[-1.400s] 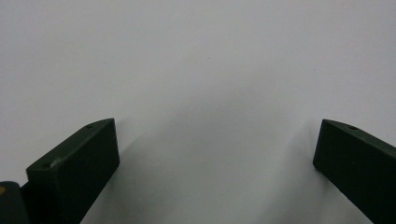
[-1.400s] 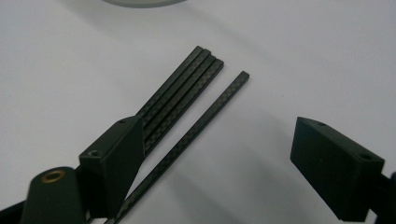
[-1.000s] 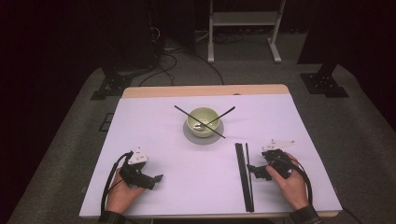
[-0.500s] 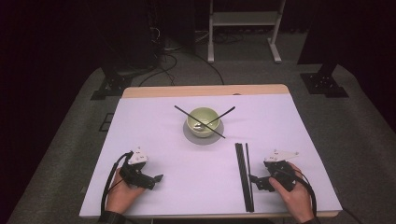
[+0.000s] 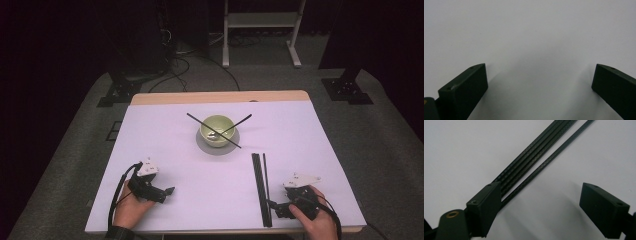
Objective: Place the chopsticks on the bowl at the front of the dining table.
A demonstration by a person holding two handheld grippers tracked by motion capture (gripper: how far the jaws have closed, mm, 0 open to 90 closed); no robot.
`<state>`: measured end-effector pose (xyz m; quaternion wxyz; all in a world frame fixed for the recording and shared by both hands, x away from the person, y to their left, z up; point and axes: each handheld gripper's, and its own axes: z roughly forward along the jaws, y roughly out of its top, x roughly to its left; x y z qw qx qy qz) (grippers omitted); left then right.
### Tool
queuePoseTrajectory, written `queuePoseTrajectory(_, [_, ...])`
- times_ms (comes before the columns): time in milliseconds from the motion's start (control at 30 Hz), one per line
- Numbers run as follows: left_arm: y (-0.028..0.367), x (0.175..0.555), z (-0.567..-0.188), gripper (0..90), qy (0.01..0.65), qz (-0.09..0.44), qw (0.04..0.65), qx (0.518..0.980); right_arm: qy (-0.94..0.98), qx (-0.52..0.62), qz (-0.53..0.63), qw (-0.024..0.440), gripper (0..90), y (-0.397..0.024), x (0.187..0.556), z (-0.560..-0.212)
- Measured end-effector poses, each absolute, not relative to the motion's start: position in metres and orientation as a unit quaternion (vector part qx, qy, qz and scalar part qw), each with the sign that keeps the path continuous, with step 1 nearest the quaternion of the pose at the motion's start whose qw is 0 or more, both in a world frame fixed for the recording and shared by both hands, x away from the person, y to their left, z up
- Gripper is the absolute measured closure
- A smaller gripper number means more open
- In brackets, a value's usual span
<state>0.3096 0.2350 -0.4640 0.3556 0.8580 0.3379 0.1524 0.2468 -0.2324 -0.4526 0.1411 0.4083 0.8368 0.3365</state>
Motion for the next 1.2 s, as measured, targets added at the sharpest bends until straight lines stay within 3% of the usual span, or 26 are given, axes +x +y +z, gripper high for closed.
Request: queuePoseTrajectory(1200, [0.235,0.31,-0.464,0.0,0.338,0.153,0.356,0.858,0.847,0.404,0.308,0.159,11.9,-0.24,0.234,-0.456])
